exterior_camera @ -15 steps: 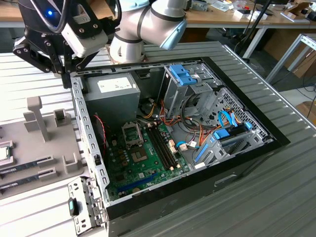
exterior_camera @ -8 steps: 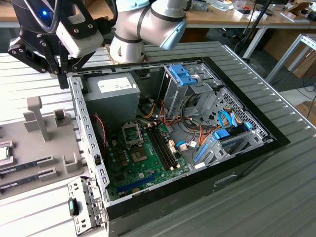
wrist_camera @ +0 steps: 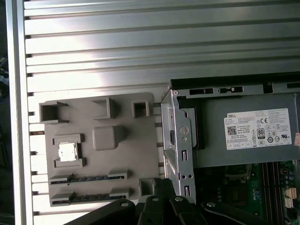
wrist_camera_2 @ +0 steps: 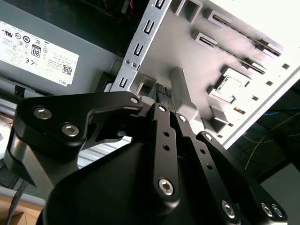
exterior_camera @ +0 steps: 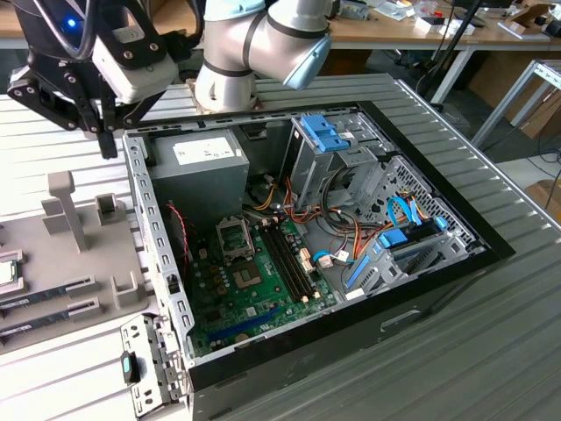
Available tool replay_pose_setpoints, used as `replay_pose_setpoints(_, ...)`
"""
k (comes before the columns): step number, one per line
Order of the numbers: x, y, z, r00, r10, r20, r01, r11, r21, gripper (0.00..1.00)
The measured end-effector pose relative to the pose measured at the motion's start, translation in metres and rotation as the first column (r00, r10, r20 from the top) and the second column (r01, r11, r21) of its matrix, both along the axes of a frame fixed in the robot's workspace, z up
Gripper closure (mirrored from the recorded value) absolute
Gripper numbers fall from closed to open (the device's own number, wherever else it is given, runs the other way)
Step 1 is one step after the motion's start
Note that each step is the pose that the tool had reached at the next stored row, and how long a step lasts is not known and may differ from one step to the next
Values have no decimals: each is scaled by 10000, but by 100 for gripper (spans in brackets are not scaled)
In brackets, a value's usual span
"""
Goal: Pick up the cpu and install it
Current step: 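Reach for the cpu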
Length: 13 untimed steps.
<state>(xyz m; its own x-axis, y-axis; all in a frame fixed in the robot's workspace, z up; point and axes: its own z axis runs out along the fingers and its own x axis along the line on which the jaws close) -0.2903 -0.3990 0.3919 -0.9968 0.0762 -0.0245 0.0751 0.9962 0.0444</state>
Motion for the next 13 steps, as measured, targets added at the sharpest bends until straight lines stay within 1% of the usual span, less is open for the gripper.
replay_pose_setpoints(13, -65, 0, -2, 10000, 0, 0, 0, 10000, 0, 89)
